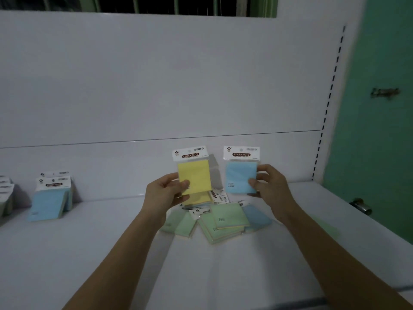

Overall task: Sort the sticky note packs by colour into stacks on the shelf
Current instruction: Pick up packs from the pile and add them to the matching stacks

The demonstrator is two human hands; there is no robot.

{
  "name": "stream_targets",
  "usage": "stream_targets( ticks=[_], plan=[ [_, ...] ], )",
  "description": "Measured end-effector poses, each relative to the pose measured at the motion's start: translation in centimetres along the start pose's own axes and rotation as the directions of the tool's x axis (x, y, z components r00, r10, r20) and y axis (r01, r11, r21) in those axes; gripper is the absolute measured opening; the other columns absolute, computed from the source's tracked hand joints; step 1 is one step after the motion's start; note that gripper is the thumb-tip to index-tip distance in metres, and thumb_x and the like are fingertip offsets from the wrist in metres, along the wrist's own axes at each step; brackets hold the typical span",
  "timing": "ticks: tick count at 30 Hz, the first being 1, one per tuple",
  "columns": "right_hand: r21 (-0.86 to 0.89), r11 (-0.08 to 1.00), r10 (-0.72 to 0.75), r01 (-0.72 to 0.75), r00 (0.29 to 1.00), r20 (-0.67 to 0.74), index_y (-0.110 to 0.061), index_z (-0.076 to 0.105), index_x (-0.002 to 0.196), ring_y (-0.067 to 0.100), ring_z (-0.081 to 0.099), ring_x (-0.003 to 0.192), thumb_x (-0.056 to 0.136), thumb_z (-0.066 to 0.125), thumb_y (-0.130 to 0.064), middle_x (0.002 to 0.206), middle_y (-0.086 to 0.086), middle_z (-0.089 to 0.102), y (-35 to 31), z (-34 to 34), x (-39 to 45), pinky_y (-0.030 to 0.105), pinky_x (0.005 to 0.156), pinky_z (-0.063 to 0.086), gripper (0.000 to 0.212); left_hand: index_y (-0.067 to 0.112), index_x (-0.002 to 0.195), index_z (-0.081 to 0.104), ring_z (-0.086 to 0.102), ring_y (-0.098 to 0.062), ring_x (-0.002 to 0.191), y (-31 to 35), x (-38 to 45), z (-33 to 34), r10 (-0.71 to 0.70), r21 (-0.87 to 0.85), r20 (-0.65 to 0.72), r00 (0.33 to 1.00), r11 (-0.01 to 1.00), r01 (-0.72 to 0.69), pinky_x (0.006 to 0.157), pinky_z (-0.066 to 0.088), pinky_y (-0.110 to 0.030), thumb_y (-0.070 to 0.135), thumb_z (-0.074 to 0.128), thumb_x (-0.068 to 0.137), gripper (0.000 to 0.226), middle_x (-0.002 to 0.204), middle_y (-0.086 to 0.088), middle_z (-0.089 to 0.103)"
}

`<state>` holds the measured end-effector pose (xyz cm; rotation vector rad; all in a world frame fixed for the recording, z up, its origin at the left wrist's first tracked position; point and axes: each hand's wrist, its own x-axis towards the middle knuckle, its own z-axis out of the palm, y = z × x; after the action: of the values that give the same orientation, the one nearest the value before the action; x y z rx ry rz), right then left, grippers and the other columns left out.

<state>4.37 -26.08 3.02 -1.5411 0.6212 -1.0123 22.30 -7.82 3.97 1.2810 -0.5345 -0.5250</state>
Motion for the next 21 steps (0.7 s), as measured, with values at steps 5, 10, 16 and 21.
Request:
stream_targets(
  ticks=[5, 10, 16, 21],
  plan=[
    [-0.032, 0.996, -0.084, 0.087, 0.994, 0.063, -0.015, 0.056, 0.091, 0.022, 0.069, 0.087, 0.088, 0.062, 0.005, 0.094, 0.01, 0.066, -3.4, 0.6, -3.5, 0.037, 0.068, 0.062, 0.021, 0.013, 0.098, 0.068, 0.068, -0.023, 0.072, 3.0, -3.5, -2.6, 0.061, 0.023, -0.02, 0.998, 0.998, -0.061, 0.069, 0.062, -0.031, -0.005, 0.072, 0.08, 0.026, 0.083, -0.012, 0.071],
    [-0.021, 0.995, -0.099, 0.102, 0.99, 0.103, -0.015, 0.058, 0.091, 0.027, 0.067, 0.086, 0.087, 0.062, 0.006, 0.087, 0.007, 0.066, -5.0, 2.3, -7.7, 0.043, 0.075, 0.06, 0.022, 0.009, 0.1, 0.068, 0.071, -0.018, 0.064, 5.0, -8.0, -5.9, 0.068, 0.072, -0.051, 0.996, 0.995, -0.065, 0.063, 0.061, -0.028, -0.006, 0.073, 0.079, 0.027, 0.081, -0.011, 0.073],
    [-0.013, 0.995, -0.096, 0.101, 0.977, 0.188, -0.006, 0.057, 0.102, 0.015, 0.064, 0.078, 0.089, 0.059, 0.005, 0.09, 0.006, 0.062, -6.8, 5.9, -12.4, 0.016, 0.052, 0.054, 0.017, 0.007, 0.101, 0.065, 0.069, -0.02, 0.066, 7.4, -12.6, -10.8, 0.081, 0.061, -0.119, 0.99, 0.995, -0.074, 0.066, 0.062, -0.03, -0.006, 0.072, 0.08, 0.025, 0.081, -0.012, 0.072],
    [-0.011, 0.993, -0.111, 0.117, 0.966, 0.235, -0.006, 0.058, 0.108, 0.014, 0.065, 0.082, 0.09, 0.059, 0.002, 0.096, 0.007, 0.061, -9.3, 10.6, -14.6, 0.017, 0.052, 0.054, 0.02, 0.003, 0.109, 0.064, 0.069, -0.023, 0.07, 8.9, -14.7, -16.3, 0.098, 0.05, -0.162, 0.982, 0.995, -0.092, 0.066, 0.062, -0.03, -0.006, 0.074, 0.078, 0.033, 0.087, -0.015, 0.07]
  ],
)
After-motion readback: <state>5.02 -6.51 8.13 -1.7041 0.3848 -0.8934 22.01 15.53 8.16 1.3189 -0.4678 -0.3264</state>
